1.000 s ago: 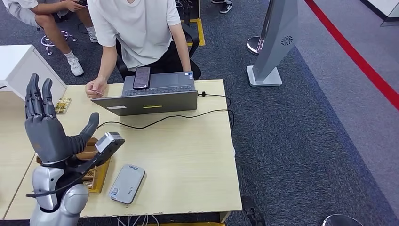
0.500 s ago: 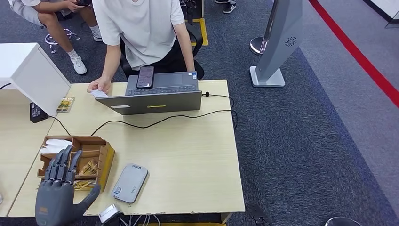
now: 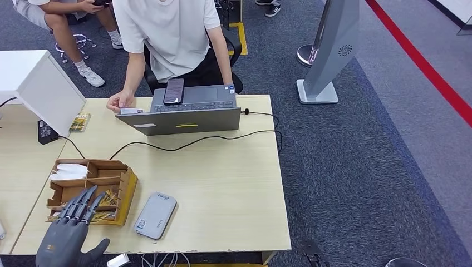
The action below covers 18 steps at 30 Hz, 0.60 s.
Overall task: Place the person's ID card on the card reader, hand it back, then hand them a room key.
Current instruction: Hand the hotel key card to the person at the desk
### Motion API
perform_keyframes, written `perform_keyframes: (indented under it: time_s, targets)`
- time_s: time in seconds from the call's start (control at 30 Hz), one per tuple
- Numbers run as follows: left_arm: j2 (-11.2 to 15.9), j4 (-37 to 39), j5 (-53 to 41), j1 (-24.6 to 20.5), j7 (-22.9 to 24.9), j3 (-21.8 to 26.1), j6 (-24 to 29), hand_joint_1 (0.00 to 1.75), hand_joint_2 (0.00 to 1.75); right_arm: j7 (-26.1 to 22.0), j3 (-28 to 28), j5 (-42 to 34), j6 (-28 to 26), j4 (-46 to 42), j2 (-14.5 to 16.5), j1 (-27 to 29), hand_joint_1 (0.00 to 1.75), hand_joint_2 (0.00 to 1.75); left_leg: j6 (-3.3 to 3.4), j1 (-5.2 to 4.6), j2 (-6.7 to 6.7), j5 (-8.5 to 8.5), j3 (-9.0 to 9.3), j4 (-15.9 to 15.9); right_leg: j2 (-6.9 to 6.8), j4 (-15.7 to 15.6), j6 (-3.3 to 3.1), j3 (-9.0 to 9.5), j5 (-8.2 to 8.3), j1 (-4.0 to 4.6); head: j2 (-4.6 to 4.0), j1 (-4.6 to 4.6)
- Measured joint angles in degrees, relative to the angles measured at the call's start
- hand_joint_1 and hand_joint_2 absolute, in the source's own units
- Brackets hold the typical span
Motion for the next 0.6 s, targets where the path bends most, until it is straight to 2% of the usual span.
perform_keyframes:
  time_s: [0.27, 0.6]
  targets:
    - [1.8, 0.7, 0.5, -1.3, -0.2, -0.6, -1.7, 0.0, 1.75, 0.1, -0.3, -0.3, 0.7, 0.0, 0.0, 0.0, 0.0, 1.75, 0.01, -0.02, -0.01, -0.01, -0.01, 0.0, 0.0, 0.0, 0.0, 0.0, -0.01, -0.02, 0.0, 0.0]
    - [2.0, 1.1, -0.5, -1.7, 1.2, -0.6, -1.6, 0.0, 1.75, 0.4, -0.3, -2.0, 0.8, -0.4, -0.6, 0.7, 0.0, 1.75, 0.01, -0.03, -0.02, -0.01, -0.01, 0.0, 0.0, 0.0, 0.01, 0.0, -0.01, -0.04, 0.0, 0.0]
